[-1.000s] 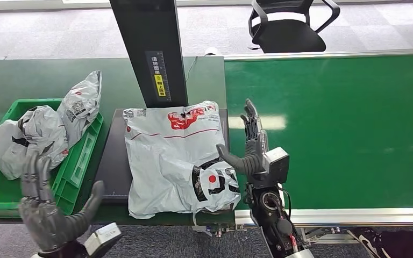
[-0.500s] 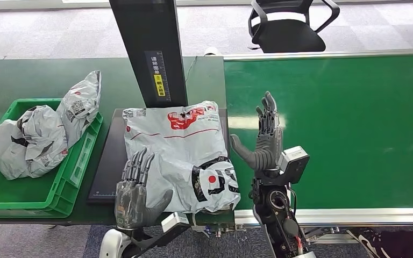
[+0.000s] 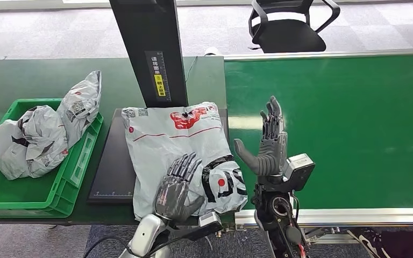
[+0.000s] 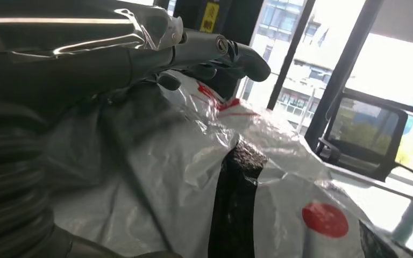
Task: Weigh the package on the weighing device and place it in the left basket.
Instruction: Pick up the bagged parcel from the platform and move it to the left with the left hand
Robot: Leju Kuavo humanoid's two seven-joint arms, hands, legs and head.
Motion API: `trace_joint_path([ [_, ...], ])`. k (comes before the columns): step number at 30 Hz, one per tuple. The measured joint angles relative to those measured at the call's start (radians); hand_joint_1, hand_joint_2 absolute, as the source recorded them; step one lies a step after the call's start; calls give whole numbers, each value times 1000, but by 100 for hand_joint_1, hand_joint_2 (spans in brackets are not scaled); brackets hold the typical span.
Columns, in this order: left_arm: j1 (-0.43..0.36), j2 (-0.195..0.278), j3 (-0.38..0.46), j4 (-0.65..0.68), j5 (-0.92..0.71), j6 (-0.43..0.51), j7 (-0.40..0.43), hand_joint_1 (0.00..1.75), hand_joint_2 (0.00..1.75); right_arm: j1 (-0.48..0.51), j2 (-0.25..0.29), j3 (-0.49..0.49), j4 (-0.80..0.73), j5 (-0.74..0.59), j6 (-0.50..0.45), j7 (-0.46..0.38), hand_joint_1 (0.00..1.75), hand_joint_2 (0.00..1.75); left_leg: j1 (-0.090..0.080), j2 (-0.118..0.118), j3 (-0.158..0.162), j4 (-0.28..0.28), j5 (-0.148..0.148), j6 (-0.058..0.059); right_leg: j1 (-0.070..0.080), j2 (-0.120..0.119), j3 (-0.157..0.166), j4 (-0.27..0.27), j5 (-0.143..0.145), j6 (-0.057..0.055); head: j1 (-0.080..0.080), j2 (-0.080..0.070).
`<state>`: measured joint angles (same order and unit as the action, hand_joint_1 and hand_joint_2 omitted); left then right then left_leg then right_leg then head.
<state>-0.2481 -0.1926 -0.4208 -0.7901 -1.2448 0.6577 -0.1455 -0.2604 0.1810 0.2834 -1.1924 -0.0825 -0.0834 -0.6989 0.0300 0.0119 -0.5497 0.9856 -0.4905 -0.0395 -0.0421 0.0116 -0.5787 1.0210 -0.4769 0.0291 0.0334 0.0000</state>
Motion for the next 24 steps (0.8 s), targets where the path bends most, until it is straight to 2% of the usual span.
trace_joint_path([
  [7,-120,-22,-12,203,21,4,-8,3,175,43,-4,0,-41,8,2,0,0,175,0,-1,0,0,0,0,0,-1,2,0,0,0,0,0],
  [8,-136,-25,-12,224,23,2,-10,21,175,48,-5,0,-46,7,1,0,0,175,0,-1,0,0,0,0,0,-1,2,0,0,0,0,0],
  [11,-168,-35,-12,273,28,-4,-16,128,175,60,-10,0,-57,1,1,0,0,175,0,-1,2,0,0,0,0,-1,4,0,0,0,0,0],
  [12,-174,-37,-12,287,29,-6,-17,150,175,63,-12,0,-59,-1,2,0,0,175,0,-1,2,0,0,1,0,-1,4,0,0,0,0,0],
  [14,-184,-39,-12,311,31,-4,-17,160,175,68,-16,0,-61,-4,4,0,0,175,0,-1,2,0,1,1,0,-1,4,0,1,1,0,0],
  [19,-194,-41,-11,339,20,25,-14,164,175,77,-22,0,-63,-6,10,0,0,175,0,-1,2,0,1,1,0,0,4,0,1,1,0,0],
  [24,-166,-36,29,251,-64,37,-26,164,175,79,-24,-1,-63,-5,10,0,0,175,0,-1,2,0,1,1,0,0,3,0,1,1,0,0],
])
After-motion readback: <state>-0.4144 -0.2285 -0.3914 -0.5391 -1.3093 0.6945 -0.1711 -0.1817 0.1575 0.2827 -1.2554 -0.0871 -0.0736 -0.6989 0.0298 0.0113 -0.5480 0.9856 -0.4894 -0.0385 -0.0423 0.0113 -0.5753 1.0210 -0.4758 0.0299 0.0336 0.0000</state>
